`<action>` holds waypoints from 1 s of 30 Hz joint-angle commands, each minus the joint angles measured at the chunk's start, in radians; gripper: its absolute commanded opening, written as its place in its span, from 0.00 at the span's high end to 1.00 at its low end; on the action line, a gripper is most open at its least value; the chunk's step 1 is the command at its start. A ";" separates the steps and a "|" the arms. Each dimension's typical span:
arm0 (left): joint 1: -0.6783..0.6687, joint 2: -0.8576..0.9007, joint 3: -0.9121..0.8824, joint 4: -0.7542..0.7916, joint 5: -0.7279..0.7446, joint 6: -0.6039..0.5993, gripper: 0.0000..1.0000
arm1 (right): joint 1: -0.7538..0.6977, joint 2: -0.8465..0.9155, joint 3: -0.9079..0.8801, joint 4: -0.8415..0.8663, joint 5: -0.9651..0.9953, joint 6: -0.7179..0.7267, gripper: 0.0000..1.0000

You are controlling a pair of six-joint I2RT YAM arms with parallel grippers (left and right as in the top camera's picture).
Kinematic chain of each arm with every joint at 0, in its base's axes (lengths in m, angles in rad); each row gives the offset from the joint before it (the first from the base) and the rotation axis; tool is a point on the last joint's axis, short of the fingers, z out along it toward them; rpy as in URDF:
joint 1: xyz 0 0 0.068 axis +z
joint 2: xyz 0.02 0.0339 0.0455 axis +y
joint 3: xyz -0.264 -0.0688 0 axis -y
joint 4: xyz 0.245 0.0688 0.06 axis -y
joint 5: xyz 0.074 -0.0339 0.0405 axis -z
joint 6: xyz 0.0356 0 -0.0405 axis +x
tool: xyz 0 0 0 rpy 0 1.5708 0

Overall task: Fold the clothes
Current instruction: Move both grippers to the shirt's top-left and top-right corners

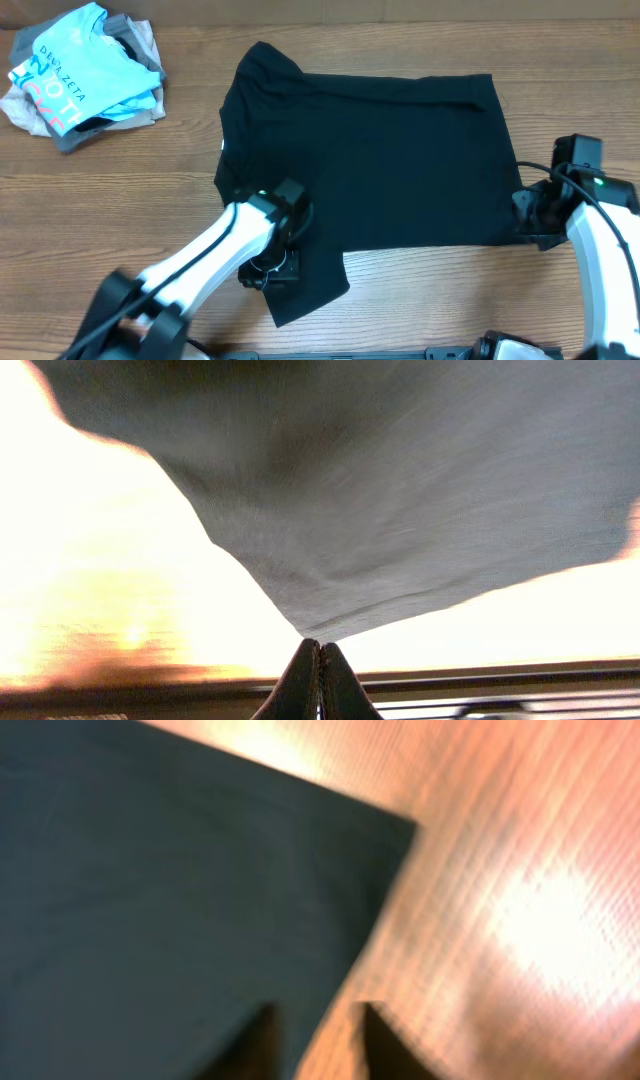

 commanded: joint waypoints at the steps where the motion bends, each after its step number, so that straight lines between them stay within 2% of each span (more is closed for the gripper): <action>1: 0.002 -0.135 0.137 0.005 -0.137 -0.023 0.62 | 0.003 -0.055 0.126 0.046 -0.078 -0.225 0.17; 3: 0.018 -0.153 0.216 0.005 -0.180 -0.021 0.44 | 0.003 -0.050 0.190 0.080 -0.159 -0.288 0.09; 5: 0.051 -0.146 0.293 0.010 -0.186 0.008 0.27 | 0.003 -0.035 0.251 0.115 -0.224 -0.318 0.07; 10: 0.197 -0.064 0.458 0.063 -0.177 0.100 0.11 | 0.003 0.061 0.378 0.199 -0.324 -0.335 0.08; 15: 0.348 0.116 0.608 0.158 -0.054 0.151 0.10 | 0.003 0.226 0.458 0.277 -0.452 -0.335 0.09; 18: 0.413 0.274 0.713 0.236 0.062 0.183 0.14 | 0.003 0.349 0.464 0.432 -0.570 -0.334 0.11; 23: 0.467 0.494 0.885 0.310 0.091 0.179 0.13 | 0.005 0.505 0.465 0.616 -0.682 -0.265 0.16; 30: 0.544 0.747 1.149 0.346 0.177 0.208 0.13 | 0.056 0.621 0.465 0.648 -0.684 -0.343 0.09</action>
